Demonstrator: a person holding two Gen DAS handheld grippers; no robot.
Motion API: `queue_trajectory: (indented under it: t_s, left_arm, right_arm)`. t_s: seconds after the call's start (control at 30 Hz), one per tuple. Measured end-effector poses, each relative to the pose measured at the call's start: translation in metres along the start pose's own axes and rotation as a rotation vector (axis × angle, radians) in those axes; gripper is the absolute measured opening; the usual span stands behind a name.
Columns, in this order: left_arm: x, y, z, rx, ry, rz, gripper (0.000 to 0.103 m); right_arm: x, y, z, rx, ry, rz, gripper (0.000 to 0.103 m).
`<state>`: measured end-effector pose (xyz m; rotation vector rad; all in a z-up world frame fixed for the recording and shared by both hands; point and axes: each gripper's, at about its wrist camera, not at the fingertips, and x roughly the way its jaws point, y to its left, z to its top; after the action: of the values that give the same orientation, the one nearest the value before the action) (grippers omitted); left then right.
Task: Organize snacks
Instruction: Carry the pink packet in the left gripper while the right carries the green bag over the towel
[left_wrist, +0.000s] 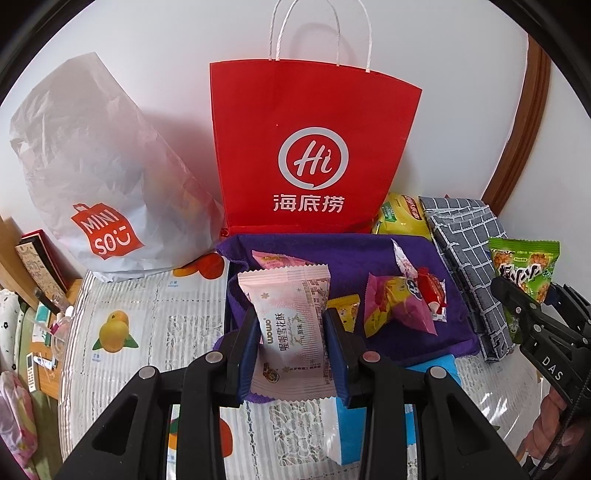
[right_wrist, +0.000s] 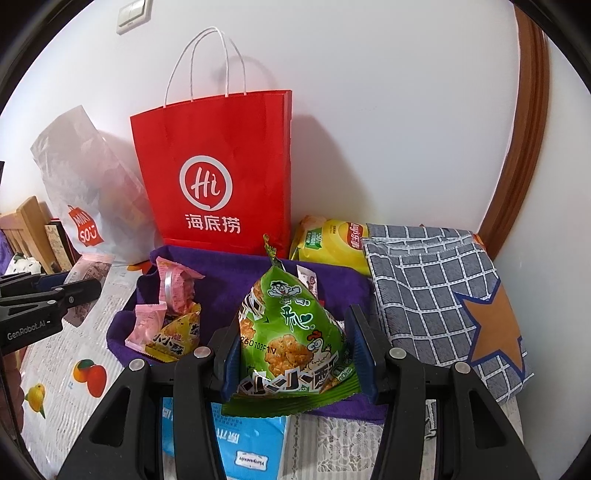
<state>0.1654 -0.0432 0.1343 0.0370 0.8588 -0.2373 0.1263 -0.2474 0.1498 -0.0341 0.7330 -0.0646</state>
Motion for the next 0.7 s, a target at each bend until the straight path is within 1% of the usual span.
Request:
queue_trajectory:
  t_s: [0.33,0.7]
  left_arm:
    - [0.029,0.012,0.011,-0.005,0.024,-0.003,0.033]
    - [0.046,0.018,0.024,-0.004,0.022,-0.007,0.033]
  right_arm:
    - [0.031,0.005,0.006,-0.004,0.025,0.002,0.050]
    - [0.055,0.006,0.013,-0.006,0.036,-0.001,0.050]
